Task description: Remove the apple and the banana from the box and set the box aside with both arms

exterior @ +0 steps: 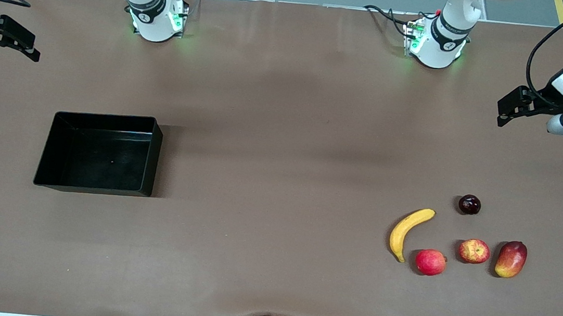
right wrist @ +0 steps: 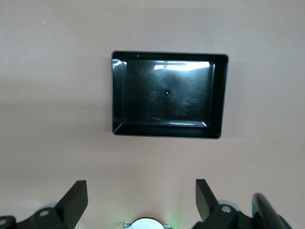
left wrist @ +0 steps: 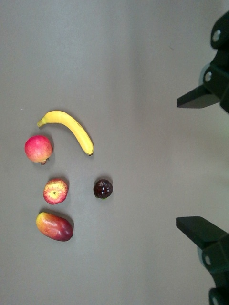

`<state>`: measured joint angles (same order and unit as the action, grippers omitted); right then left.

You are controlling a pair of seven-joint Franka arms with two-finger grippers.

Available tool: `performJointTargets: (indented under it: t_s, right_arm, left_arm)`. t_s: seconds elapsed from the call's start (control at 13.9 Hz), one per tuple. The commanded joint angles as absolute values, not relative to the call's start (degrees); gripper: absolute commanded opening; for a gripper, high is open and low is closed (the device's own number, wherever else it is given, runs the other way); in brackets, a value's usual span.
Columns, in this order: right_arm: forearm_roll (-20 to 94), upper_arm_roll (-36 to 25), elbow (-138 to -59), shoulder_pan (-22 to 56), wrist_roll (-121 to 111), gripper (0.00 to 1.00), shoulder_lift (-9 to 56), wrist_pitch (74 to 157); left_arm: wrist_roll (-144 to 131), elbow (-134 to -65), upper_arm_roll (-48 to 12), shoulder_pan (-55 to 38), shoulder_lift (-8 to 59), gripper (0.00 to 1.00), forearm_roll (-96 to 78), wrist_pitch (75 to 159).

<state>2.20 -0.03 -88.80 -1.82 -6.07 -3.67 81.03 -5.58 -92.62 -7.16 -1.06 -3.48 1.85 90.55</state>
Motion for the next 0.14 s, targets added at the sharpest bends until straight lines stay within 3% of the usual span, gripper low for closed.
performJointTargets:
  t_s: [0.0,0.07]
  right_arm:
    - [3.3,0.2,-88.3,-2.7,-6.7,1.00,-3.5,80.6]
    - [3.3,0.2,-88.4,-2.9,-6.7,1.00,-3.5,80.6]
  left_arm:
    - [-4.3,-92.3,-7.1,-0.6,-3.9,1.00,0.5,90.7]
    - [-4.5,-92.3,-7.1,-0.6,-3.9,1.00,0.4,90.6]
